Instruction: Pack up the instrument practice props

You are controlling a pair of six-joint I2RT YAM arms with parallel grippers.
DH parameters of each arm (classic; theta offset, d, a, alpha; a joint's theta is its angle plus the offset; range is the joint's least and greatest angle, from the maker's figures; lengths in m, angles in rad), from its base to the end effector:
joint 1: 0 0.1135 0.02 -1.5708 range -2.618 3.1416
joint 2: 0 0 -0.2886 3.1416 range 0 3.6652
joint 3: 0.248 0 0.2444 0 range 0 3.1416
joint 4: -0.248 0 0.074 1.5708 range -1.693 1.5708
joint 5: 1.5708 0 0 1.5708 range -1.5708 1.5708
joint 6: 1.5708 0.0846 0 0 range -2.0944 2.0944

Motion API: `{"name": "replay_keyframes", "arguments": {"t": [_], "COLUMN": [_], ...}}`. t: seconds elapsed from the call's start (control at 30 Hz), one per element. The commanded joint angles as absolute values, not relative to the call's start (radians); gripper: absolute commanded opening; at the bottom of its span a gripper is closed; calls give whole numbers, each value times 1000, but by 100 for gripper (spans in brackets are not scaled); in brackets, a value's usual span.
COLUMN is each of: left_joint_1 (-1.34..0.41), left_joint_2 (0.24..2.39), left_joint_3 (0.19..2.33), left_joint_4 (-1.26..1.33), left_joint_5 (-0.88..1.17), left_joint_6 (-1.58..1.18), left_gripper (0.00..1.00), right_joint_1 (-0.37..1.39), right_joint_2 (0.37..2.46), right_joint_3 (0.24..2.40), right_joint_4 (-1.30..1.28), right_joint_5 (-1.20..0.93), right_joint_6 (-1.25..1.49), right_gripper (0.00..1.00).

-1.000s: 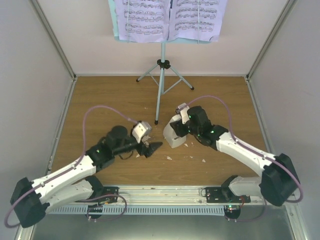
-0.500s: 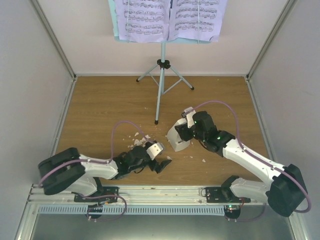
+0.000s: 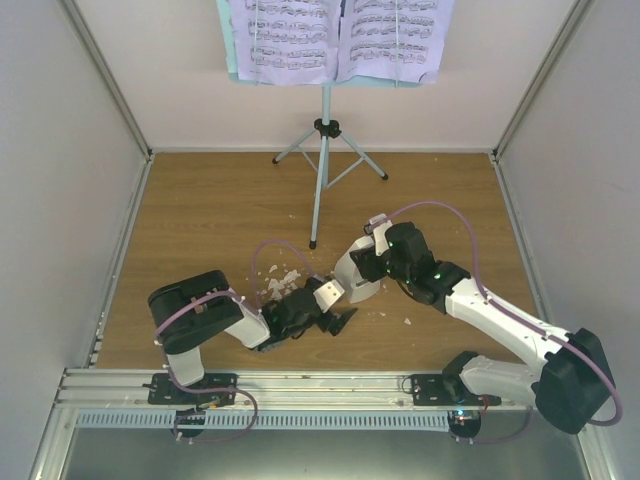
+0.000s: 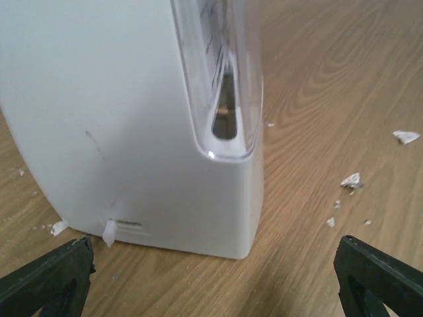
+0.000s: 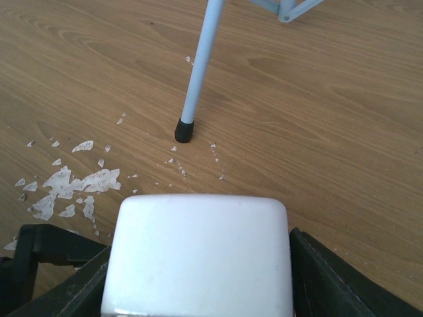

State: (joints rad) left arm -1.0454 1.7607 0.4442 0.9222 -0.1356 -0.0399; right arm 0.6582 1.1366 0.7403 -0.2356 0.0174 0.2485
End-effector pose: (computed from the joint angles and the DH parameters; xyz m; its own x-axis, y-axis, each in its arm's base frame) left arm 0.1793 -0.2866 0.1221 -0.2242 0.3080 -0.9246 0.7863 0.6177 0.0151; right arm 0.2131 0.1629 0.2455 -0.6006 -0.1536 -0.7846 -0.4671 0.8639 0.1885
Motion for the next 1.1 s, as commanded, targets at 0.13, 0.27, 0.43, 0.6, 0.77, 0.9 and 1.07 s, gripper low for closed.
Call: {"name": "replay_keyframes", "arguments": {"t": [0.13,0.27,0.43,0.6,0.77,0.9,1.07], "left_joint_1": [-1012,-986,-957,-954,-954,-954,-956], "left_joint_2": [1841,1863,1903,1920,1924,1926,1928], "left_joint_3": [471,502,525,546,565,569,574], "left_joint_4": [1057,1034,1027,1011,981,968,948], "left_joint_5": [-169,-138,-97,-99,-136,-153,-164], "left_joint_6": [-54,-26,-7,-6,-8,-15,-28], "left_gripper": [99,99,99,99,99,95,84], "right_joint_1": [666,666,666,666,666,665,665], "right_joint_2": [1114,1114,1120,1126,1129,1129,1135], "right_joint_3": [748,752,759,761,762,760,762], "right_joint_4": [-200,-198,-198,-199,-201,-201,-197], "right_joint_5": [4,4,4,4,4,3,5], "right_joint_6": [276,277,277,278,278,275,275], "right_gripper": [55,55,55,55,55,55,55]}}
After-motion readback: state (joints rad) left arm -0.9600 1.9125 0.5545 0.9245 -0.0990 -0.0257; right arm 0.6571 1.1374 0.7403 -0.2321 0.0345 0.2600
